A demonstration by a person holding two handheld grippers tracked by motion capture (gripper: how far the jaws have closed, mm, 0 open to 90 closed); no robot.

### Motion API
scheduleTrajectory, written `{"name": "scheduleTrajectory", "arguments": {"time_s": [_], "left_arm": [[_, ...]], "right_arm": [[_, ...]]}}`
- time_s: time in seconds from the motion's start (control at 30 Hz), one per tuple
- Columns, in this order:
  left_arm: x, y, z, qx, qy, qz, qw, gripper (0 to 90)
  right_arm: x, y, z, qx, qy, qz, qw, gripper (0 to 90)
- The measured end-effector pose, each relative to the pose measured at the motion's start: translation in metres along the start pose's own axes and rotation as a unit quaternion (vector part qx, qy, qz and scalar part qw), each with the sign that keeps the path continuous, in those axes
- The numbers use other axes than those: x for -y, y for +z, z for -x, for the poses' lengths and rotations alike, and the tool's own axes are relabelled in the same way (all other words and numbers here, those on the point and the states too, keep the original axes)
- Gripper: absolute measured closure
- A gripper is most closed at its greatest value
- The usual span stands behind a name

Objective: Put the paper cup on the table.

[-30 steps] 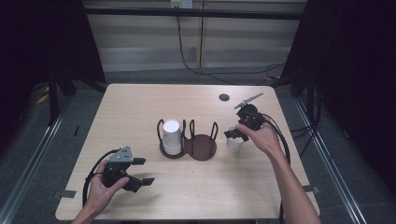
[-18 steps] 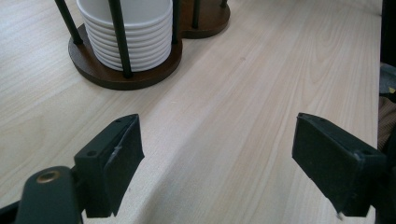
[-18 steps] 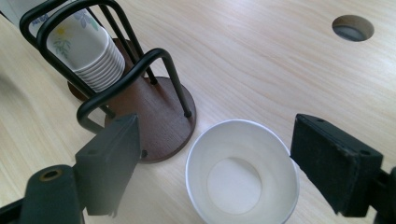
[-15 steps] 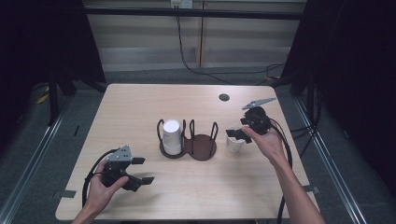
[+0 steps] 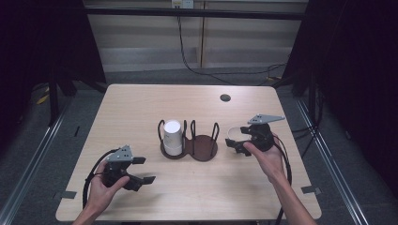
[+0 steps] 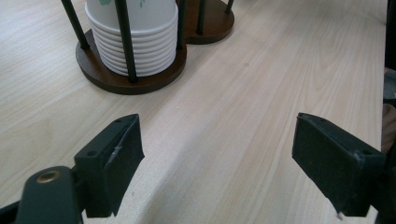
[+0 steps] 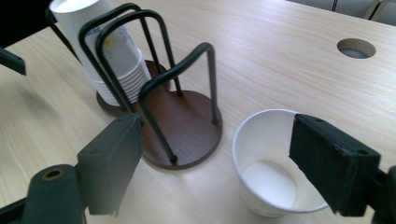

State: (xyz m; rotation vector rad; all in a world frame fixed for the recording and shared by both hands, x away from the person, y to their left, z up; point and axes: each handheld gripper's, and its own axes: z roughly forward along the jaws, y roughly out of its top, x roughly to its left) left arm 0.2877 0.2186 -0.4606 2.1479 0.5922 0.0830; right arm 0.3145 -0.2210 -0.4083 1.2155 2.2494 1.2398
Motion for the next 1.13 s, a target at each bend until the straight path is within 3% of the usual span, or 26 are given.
{"name": "scheduleTrajectory", "arguments": {"time_s": [0.17, 0.33, 0.4, 0.5, 0.6, 0.83, 0.9, 1.0, 1.07, 1.13], "left_arm": [[0.000, 0.003, 0.001, -0.008, -0.011, -0.004, 0.9999, 17.1], [-0.002, 0.002, 0.003, -0.007, -0.004, -0.008, 0.9999, 17.1], [-0.004, 0.001, 0.003, -0.004, -0.008, 0.001, 1.0000, 17.1], [-0.003, -0.002, 0.003, -0.003, -0.003, 0.000, 1.0000, 17.1], [-0.001, -0.003, 0.003, -0.005, -0.004, 0.004, 1.0000, 17.1], [0.003, 0.000, 0.009, -0.002, 0.001, 0.006, 1.0000, 17.0], [0.005, 0.002, 0.010, -0.002, 0.002, 0.003, 1.0000, 17.0], [0.008, 0.005, 0.012, -0.008, 0.003, -0.003, 1.0000, 17.0], [0.009, 0.006, 0.013, -0.017, 0.009, -0.004, 0.9998, 17.0], [0.010, 0.006, 0.014, -0.013, 0.003, 0.003, 0.9999, 17.0]], "right_arm": [[0.009, -0.003, -0.017, 0.008, -0.011, 0.012, 0.9998, 14.0], [0.014, -0.006, -0.026, 0.002, -0.011, 0.024, 0.9996, 14.0], [0.019, -0.007, -0.032, 0.000, -0.010, 0.029, 0.9995, 14.0], [0.028, -0.005, -0.043, 0.004, -0.020, 0.026, 0.9994, 14.7], [0.037, -0.001, -0.052, -0.012, -0.017, 0.025, 0.9995, 14.7], [0.055, 0.008, -0.069, -0.026, -0.011, 0.033, 0.9990, 15.3], [0.057, 0.009, -0.070, -0.027, -0.012, 0.035, 0.9990, 15.3], [0.067, 0.014, -0.073, -0.038, 0.006, 0.044, 0.9983, 15.4], [0.070, 0.017, -0.076, -0.040, 0.002, 0.039, 0.9984, 15.4], [0.073, 0.020, -0.077, -0.046, -0.004, 0.032, 0.9984, 15.4]]}}
